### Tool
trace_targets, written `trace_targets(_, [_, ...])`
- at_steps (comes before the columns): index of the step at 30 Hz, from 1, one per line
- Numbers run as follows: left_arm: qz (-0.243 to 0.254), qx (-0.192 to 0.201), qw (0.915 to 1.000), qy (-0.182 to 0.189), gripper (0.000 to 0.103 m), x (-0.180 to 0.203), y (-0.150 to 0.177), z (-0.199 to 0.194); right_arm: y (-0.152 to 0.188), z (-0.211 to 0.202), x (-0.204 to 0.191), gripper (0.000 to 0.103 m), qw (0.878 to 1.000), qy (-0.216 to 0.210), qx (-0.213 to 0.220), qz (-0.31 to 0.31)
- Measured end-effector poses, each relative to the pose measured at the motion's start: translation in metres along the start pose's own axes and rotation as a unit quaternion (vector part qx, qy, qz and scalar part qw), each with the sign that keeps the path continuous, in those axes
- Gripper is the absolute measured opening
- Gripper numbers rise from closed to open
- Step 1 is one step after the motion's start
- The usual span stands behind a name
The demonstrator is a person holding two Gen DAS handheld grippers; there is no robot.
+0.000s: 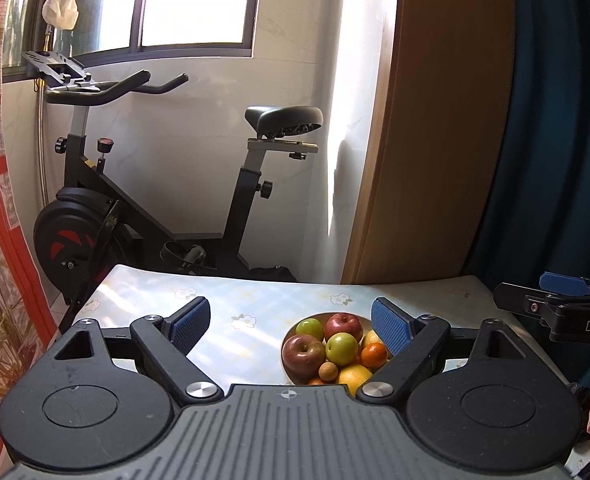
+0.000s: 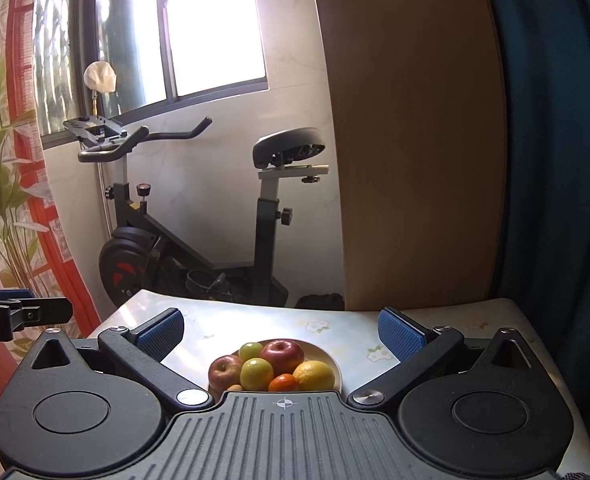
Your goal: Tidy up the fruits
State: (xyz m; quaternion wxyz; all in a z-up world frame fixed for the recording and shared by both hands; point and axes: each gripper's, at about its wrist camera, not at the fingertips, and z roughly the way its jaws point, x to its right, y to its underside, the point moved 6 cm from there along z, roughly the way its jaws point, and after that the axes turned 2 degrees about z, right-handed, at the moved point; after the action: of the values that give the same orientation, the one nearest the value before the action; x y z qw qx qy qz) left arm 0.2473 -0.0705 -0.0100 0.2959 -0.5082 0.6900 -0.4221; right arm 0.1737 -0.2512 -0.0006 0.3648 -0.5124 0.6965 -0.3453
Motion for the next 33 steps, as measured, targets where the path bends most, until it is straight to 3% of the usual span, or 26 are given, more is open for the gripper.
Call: trace_targets(33, [0.013,0.007,0.9999,-0.004,0.09,0.011,0.0,-0.01,0.0,0.003,0.0,0.103,1.0,-0.003,0.0,0.006])
